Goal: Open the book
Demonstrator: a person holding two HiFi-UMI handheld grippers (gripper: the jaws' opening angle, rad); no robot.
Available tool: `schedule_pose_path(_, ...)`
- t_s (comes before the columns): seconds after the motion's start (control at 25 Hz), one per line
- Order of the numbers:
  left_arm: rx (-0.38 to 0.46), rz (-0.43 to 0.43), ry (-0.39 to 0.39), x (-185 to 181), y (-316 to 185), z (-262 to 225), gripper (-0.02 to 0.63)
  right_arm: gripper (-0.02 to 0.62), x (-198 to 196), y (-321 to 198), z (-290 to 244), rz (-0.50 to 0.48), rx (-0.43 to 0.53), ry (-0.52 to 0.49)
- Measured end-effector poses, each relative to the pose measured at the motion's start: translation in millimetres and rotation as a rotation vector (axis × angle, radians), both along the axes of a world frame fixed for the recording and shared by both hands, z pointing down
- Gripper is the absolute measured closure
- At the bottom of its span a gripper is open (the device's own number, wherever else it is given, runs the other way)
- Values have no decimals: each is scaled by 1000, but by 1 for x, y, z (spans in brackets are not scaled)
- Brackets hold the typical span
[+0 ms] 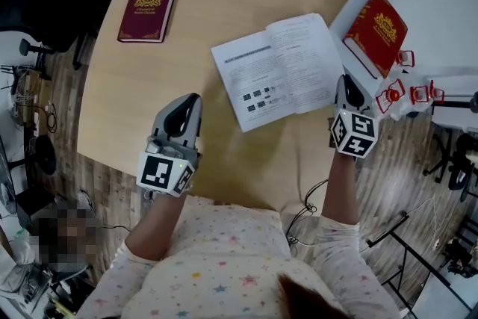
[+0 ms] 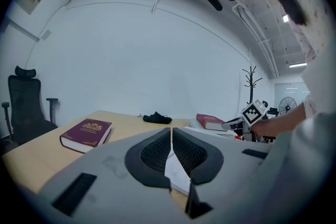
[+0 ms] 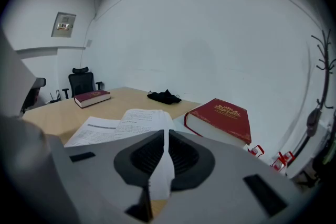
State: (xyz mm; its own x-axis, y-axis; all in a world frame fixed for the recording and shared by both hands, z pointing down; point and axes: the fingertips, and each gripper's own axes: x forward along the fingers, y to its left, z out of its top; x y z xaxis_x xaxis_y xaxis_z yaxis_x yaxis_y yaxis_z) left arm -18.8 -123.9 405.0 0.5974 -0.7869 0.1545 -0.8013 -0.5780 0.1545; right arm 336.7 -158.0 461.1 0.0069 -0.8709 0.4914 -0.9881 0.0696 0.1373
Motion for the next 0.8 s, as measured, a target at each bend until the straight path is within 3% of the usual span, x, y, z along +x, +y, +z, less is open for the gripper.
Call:
schedule_pose_path(0.16,8,7,7,-2,3,-5,584,594,-6,5,-5,3,8,-9)
schedule_pose_path(0.8,59,33,22,-15,9,-30,584,595,-51,23,-45,-72,105,-9)
